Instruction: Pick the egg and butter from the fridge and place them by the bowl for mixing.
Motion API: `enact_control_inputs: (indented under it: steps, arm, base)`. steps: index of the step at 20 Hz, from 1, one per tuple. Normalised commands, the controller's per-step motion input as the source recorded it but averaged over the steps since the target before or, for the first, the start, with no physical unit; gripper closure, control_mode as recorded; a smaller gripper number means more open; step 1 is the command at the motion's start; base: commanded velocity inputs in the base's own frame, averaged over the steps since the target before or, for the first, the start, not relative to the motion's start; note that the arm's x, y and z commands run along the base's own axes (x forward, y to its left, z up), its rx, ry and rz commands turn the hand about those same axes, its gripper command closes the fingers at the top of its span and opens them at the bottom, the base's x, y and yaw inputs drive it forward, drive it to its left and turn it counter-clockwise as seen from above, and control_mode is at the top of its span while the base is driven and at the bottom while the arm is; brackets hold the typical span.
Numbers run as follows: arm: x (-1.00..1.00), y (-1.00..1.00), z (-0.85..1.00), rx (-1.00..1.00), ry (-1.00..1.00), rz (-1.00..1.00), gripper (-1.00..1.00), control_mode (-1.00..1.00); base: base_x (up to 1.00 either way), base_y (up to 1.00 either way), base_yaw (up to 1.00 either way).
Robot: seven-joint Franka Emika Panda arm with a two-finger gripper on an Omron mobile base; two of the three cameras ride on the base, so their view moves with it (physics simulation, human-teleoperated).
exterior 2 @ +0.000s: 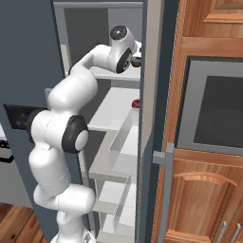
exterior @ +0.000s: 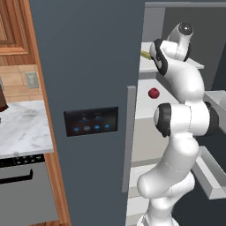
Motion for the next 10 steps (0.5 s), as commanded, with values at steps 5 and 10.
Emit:
enact_control_inputs:
  steps: [5,10]
  arm:
    - [0.27,-0.10,0.00,0.00,0.00,0.00,-1.00,-1.00]
    - [0.08,-0.01,-0.18,0.00,0.00,0.00,-1.00,-1.00]
  base:
    - [0.00,0.00,0.00]
    - [0.00,0.00,0.00]
